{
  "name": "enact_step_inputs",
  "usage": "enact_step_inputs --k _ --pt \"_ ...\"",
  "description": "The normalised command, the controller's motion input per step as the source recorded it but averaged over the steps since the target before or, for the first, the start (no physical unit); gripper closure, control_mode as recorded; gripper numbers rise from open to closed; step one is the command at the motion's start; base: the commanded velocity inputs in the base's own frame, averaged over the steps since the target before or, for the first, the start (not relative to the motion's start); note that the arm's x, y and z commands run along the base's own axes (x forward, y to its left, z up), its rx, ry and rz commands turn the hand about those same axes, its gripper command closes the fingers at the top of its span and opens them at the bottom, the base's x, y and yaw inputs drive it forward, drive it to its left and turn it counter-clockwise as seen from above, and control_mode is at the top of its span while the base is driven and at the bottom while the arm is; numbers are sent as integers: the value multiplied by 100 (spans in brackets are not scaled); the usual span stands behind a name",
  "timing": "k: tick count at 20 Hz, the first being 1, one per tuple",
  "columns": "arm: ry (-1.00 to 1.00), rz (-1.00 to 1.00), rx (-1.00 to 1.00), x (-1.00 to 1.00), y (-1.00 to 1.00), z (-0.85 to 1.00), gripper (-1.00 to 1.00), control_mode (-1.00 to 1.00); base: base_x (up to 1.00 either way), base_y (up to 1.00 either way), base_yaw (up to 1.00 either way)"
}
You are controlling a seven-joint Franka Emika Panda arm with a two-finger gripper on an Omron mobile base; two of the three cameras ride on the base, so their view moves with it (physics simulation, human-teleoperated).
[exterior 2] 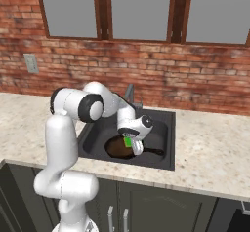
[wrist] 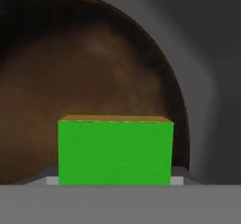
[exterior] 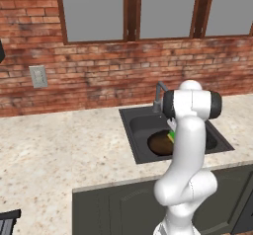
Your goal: Pick the pan and sponge and place them into the sink. Then turn on the water.
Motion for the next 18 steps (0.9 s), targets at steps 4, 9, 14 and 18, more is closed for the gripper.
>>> enact_step_inputs --k 4,9,14,18 --pt "0 12 0 44 11 -27 100 -100 0 0 0" --pt "0 12 0 26 6 -29 100 -100 0 0 0" --pt "0 8 0 0 0 -7 -100 -100 0 0 0" --pt "0 4 0 0 -1 0 -100 -100 0 0 0"
